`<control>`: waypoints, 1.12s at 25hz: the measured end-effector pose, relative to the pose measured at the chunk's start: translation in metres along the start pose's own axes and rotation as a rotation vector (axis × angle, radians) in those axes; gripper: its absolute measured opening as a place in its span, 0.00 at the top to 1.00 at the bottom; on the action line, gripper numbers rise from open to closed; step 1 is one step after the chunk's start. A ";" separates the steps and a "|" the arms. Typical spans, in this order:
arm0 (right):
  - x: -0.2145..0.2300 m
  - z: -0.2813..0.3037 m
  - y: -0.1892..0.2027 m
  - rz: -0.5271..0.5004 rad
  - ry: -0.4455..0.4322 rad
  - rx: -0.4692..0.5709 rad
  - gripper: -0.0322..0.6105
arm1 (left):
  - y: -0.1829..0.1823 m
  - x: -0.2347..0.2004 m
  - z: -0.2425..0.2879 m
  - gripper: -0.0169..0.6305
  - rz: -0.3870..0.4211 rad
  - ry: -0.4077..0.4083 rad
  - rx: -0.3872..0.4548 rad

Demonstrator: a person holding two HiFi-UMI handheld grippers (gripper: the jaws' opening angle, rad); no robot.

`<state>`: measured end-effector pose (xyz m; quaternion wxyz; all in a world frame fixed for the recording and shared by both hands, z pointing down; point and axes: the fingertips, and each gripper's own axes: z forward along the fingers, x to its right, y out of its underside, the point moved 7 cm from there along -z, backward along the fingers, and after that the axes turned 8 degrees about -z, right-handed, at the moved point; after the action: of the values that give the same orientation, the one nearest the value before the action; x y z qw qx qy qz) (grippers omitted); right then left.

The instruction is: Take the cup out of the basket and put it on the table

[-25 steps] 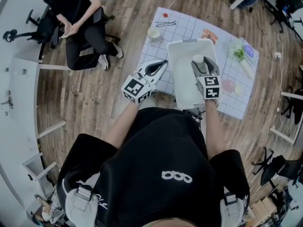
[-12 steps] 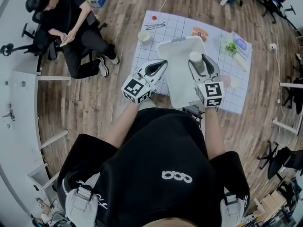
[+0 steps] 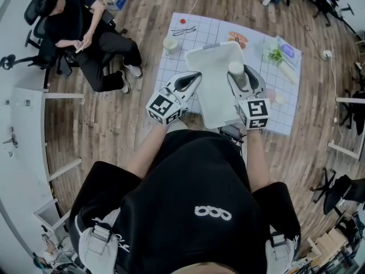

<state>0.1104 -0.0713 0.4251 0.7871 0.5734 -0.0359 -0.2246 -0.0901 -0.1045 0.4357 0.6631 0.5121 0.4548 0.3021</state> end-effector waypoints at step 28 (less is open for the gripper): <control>0.100 -0.156 0.099 0.152 0.406 -0.084 0.57 | 0.025 0.086 0.111 0.96 0.024 0.287 -0.125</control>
<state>0.2803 0.0511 0.4428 0.8160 0.5692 0.0895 -0.0458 0.0479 -0.0679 0.4417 0.6181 0.4268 0.5192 0.4077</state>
